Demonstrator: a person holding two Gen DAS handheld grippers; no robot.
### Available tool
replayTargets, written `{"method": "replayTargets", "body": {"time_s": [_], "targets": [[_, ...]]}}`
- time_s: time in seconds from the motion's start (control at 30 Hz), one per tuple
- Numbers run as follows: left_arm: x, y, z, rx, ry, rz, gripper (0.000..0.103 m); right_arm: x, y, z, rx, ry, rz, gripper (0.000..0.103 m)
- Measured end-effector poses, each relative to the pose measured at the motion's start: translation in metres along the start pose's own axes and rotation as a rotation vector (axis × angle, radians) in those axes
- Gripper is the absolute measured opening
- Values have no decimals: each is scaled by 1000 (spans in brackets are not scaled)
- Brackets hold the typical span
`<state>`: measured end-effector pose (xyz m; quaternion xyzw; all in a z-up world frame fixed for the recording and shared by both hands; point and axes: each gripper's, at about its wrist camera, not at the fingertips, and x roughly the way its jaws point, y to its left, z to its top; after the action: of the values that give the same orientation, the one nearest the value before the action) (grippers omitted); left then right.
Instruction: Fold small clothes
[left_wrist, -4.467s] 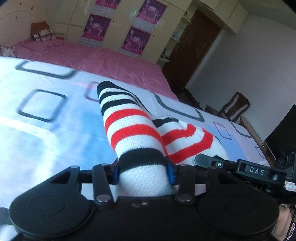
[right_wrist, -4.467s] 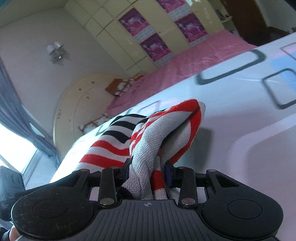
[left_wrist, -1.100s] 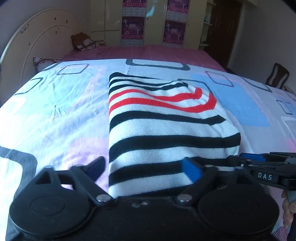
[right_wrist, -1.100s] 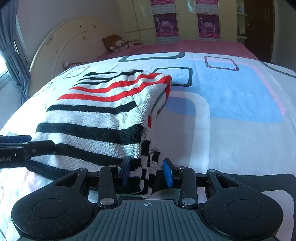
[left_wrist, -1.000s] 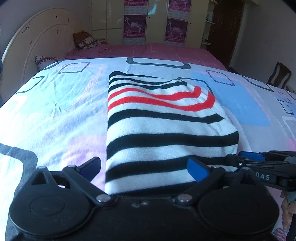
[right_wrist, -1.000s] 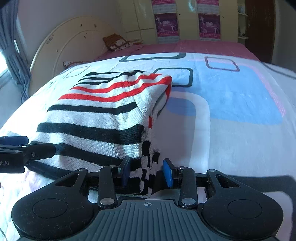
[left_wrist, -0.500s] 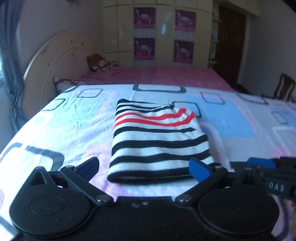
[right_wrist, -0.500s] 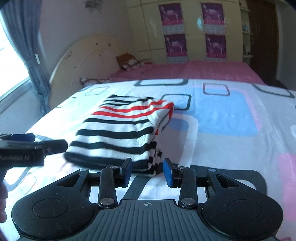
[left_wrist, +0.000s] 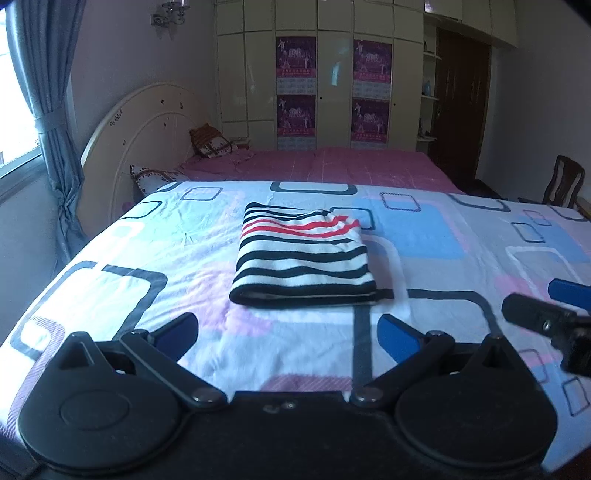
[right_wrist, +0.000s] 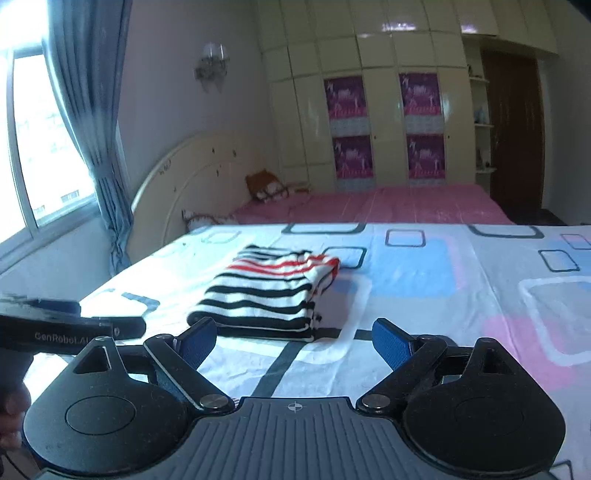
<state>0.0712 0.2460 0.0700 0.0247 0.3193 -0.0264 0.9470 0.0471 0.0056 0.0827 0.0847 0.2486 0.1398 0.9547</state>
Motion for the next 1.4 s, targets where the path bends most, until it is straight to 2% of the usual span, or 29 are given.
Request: {"method": "replayTargets", "body": {"time_s": [0.27, 0.53, 1.4], "targets": [[-50, -3, -13, -20, -37, 5, 103, -45, 11, -4, -6, -51, 3, 90], [-71, 0, -18, -31, -66, 28, 103, -62, 16, -6, -16, -80, 9, 90], [-71, 0, -19, -32, -71, 70, 103, -57, 18, -5, -11, -84, 32, 90]]}}
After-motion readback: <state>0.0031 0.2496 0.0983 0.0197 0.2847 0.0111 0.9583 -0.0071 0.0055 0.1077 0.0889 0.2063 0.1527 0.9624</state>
